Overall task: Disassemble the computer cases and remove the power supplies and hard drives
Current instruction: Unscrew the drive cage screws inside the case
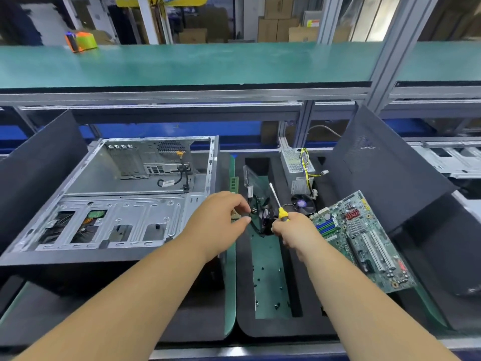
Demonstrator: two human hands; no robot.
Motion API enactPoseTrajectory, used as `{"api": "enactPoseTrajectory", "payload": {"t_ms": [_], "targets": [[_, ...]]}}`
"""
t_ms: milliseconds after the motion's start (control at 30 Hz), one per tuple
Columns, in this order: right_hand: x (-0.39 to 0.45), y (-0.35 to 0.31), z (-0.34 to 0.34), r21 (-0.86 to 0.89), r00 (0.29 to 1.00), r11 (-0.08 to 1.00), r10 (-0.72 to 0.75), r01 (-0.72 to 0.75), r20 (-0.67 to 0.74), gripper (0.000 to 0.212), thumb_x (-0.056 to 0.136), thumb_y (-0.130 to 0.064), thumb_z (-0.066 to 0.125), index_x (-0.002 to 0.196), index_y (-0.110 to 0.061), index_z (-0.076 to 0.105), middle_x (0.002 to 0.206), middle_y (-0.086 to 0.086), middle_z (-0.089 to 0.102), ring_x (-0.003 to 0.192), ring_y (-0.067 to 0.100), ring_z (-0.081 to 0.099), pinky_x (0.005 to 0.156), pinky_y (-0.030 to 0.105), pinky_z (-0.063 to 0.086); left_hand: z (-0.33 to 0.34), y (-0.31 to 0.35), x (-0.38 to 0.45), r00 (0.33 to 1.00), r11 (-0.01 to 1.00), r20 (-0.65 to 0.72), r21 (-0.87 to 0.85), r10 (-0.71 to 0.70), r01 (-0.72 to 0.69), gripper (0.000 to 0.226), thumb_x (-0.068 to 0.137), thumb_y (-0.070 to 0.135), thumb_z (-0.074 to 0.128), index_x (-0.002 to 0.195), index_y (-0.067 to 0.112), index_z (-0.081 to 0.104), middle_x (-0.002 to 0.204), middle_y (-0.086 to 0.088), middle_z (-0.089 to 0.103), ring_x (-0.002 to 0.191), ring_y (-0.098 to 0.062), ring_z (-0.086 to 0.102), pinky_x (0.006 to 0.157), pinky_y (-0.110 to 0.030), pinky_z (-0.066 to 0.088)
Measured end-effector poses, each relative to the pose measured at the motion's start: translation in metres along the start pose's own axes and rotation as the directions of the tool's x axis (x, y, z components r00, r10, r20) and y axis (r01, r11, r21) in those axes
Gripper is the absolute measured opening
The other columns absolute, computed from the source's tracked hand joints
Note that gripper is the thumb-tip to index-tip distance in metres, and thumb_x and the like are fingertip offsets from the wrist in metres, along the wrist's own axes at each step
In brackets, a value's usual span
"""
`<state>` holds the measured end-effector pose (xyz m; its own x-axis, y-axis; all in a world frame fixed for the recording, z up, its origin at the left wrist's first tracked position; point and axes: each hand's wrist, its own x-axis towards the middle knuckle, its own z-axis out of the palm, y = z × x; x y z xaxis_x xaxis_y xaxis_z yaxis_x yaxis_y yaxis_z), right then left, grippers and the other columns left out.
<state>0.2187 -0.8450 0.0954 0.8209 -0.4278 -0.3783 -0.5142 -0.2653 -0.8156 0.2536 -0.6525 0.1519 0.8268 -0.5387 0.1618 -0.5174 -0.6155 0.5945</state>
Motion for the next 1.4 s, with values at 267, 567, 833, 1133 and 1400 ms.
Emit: {"api": "enactPoseTrajectory", "payload": {"t_ms": [267,567,833,1133,1400], "targets": [[-0.005,-0.043,0.004,0.145,0.994,0.986,-0.091,0.081,0.062,0.004,0.086,-0.01,0.051,0.085,-0.013,0.048,0.074,0.008,0.054,0.05,0.016,0.037,0.047,0.025,0.03,-0.024,-0.008,-0.017,0.995,0.999,-0.09,-0.028,-0.047,0.045,0.01,0.089,0.026,0.067,0.093,0.035,0.064,0.092,0.021,0.059,0.093,0.0,0.051,0.078,-0.015,0.041],[-0.033,-0.113,0.058,0.108,0.965,0.963,-0.255,0.248,0.056,0.015,0.093,-0.01,0.042,0.105,-0.015,0.048,0.076,0.005,0.06,0.057,0.015,0.049,0.052,0.026,0.039,-0.079,-0.049,-0.044,0.962,0.986,-0.216,-0.062,-0.168,0.158,0.009,0.089,0.028,0.068,0.093,0.036,0.065,0.095,0.021,0.059,0.092,0.007,0.05,0.072,-0.006,0.035],[-0.045,-0.146,0.119,0.066,0.951,0.953,-0.3,0.295,0.078,0.014,0.09,-0.012,0.048,0.095,-0.025,0.048,0.08,0.006,0.063,0.066,0.019,0.059,0.067,0.039,0.052,-0.122,-0.104,-0.066,0.947,0.984,-0.271,-0.091,-0.174,0.155,0.007,0.088,0.027,0.069,0.092,0.032,0.066,0.092,0.02,0.059,0.092,0.008,0.049,0.07,-0.002,0.034],[-0.07,-0.184,0.194,0.113,0.909,0.911,-0.408,0.398,0.09,0.018,0.092,-0.01,0.059,0.103,-0.025,0.06,0.095,-0.001,0.066,0.065,0.008,0.068,0.077,0.038,0.057,-0.189,-0.196,-0.097,0.889,0.963,-0.37,-0.075,-0.269,0.26,0.02,0.085,0.021,0.071,0.1,0.033,0.066,0.097,0.02,0.056,0.091,0.0,0.053,0.079,-0.015,0.039],[-0.087,-0.21,0.246,0.131,0.915,0.906,-0.404,0.401,-0.004,0.008,0.092,-0.017,0.063,0.098,-0.022,0.059,0.087,0.001,0.066,0.06,0.007,0.059,0.058,0.023,0.044,-0.221,-0.264,-0.108,0.895,0.952,-0.327,-0.067,-0.304,0.299,0.034,0.086,0.008,0.061,0.113,0.028,0.064,0.106,0.014,0.051,0.098,-0.005,0.051,0.088,-0.022,0.039]]}}
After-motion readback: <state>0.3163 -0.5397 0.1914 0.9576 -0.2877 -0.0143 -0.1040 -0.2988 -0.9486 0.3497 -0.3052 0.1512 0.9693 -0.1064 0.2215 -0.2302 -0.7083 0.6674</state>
